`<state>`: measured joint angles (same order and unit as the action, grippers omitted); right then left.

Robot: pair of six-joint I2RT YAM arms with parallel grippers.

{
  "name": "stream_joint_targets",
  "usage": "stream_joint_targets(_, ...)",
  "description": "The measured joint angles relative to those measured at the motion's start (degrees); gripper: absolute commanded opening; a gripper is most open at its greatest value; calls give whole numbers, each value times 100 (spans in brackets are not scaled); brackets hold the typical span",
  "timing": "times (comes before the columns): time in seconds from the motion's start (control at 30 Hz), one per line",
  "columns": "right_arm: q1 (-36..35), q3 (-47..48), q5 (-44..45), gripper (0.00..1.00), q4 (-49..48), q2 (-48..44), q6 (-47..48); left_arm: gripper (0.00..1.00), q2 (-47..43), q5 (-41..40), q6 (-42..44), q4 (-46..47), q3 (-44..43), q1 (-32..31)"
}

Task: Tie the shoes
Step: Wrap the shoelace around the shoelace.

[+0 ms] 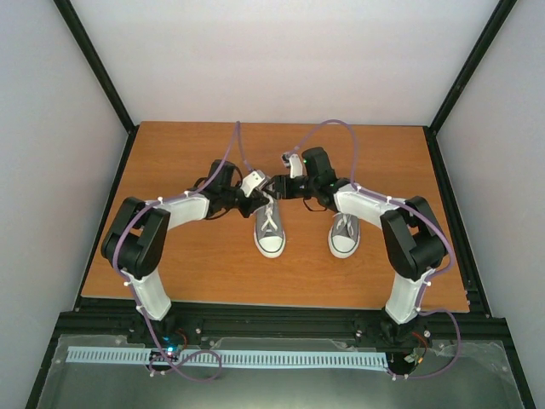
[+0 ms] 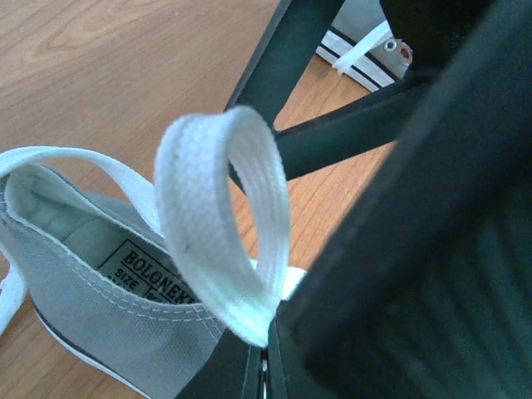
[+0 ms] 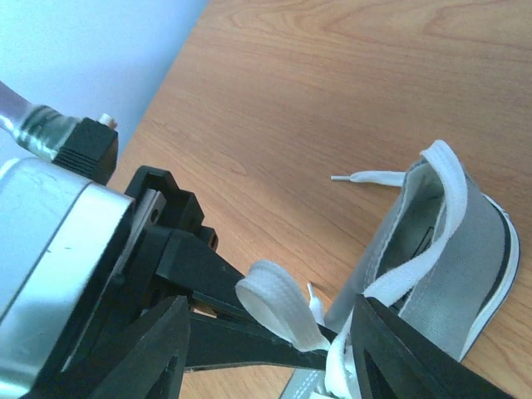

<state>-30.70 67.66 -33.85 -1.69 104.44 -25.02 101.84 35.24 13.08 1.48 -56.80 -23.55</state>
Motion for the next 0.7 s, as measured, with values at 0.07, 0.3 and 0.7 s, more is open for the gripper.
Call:
stream_joint_targets(0.07, -20, -2, 46, 50, -116, 2, -50, 1, 0, 9, 0, -2, -9, 4)
stream_joint_targets(0.3, -92, 0, 262, 44, -177, 2, -133, 1, 4, 13, -2, -31, -9, 22)
stream_joint_targets(0.7, -245, 0, 525, 22, -527, 133, -398, 1, 22, 35, -4, -114, -9, 31)
